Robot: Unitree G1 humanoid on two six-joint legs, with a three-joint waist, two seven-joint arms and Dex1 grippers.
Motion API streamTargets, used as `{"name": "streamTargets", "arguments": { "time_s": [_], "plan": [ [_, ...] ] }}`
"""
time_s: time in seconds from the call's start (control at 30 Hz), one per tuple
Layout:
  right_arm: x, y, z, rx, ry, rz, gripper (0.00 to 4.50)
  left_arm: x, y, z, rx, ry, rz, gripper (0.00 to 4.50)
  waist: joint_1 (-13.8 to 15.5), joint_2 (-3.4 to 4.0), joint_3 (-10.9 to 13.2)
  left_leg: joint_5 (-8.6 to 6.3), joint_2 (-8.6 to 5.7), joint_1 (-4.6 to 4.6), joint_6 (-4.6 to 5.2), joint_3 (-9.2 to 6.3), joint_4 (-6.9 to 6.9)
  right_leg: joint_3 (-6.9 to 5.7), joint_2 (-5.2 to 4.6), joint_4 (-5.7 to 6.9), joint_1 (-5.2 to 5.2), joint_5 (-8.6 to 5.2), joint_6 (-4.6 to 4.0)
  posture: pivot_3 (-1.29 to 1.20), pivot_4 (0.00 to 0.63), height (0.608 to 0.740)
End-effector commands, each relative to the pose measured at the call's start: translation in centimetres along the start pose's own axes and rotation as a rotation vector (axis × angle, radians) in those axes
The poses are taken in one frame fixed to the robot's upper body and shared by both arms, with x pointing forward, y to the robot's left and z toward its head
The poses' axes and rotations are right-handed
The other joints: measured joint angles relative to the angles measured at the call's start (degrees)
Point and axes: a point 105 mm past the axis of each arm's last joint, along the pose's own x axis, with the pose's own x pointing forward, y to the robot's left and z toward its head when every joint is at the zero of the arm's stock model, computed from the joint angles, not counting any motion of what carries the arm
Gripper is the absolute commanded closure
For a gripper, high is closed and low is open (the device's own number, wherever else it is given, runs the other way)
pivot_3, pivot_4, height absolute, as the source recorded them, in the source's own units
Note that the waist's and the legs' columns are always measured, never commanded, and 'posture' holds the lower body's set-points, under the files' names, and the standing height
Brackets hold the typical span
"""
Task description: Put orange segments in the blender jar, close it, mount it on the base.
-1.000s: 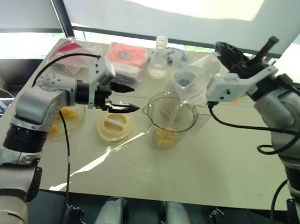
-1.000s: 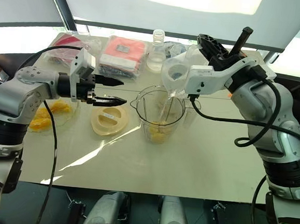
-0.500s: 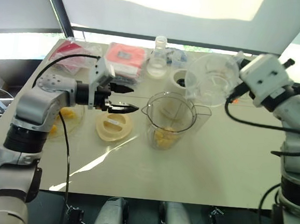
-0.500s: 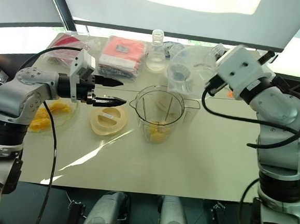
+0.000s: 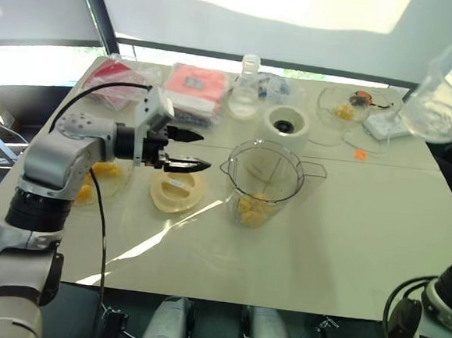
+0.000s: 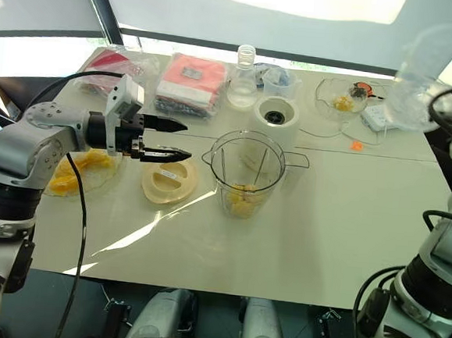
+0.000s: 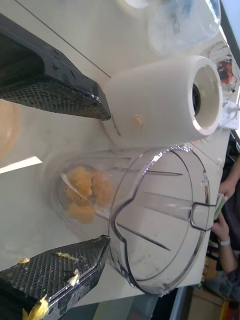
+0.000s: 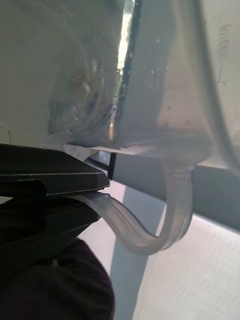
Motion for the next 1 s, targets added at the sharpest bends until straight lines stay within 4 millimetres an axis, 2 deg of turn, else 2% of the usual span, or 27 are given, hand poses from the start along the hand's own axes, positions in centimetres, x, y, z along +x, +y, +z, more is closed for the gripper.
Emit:
{"name": "streamTargets", "arguments": {
  "time_s": [0.03,0.2,0.3,0.43,0.6,1.0],
  "plan": [
    [-0.4,-2.1,-3.3,0.023,0.049,-0.103,4.46,-0.4,-0.5,1.5,0.048,-0.031,-0.008,0.67,-0.14,0.03,0.01,0.0,0.0,0.02,0.0,0.0,0.0,0.0,0.01,0.01,0.01,0.0,0.0,0.0,0.15,0.74],
    [-0.9,-3.2,-9.1,0.051,0.149,-0.2,4.46,-0.5,-0.6,2.1,0.04,-0.052,-0.002,0.67,-1.27,0.16,0.01,0.01,0.03,0.08,-0.01,-0.02,0.0,0.05,0.04,0.07,0.02,-0.01,-0.02,0.0,0.15,0.74],
    [-0.9,-3.1,-12.2,0.088,0.185,-0.234,4.46,-0.5,-0.5,1.3,0.021,-0.035,0.012,0.67,-1.74,0.17,0.01,0.01,0.05,0.15,-0.01,0.01,0.0,0.12,0.08,0.12,0.03,0.0,0.0,0.0,0.15,0.74],
    [-0.4,-1.8,-13.7,0.183,0.151,-0.207,4.46,-0.5,-0.5,1.1,0.007,-0.036,0.02,0.67,-1.84,0.21,0.02,0.01,0.13,0.18,-0.01,0.01,-0.01,0.14,0.12,0.15,0.02,-0.01,-0.01,0.0,0.15,0.74],
    [-0.3,-1.0,-16.3,0.18,0.199,-0.188,4.46,-0.2,-0.5,0.9,0.002,-0.037,0.025,0.67,-1.65,0.2,0.02,0.01,0.14,0.16,-0.01,0.01,-0.01,0.15,0.11,0.1,0.03,-0.02,-0.03,0.0,0.15,0.74],
    [-0.8,-0.3,-19.3,0.15,0.278,-0.231,4.46,0.3,-0.6,0.8,-0.004,-0.046,0.025,0.67,-1.57,0.21,0.02,0.01,0.14,0.15,-0.01,0.01,-0.02,0.16,0.09,0.09,0.04,-0.11,-0.17,0.0,0.15,0.74]
  ]
}}
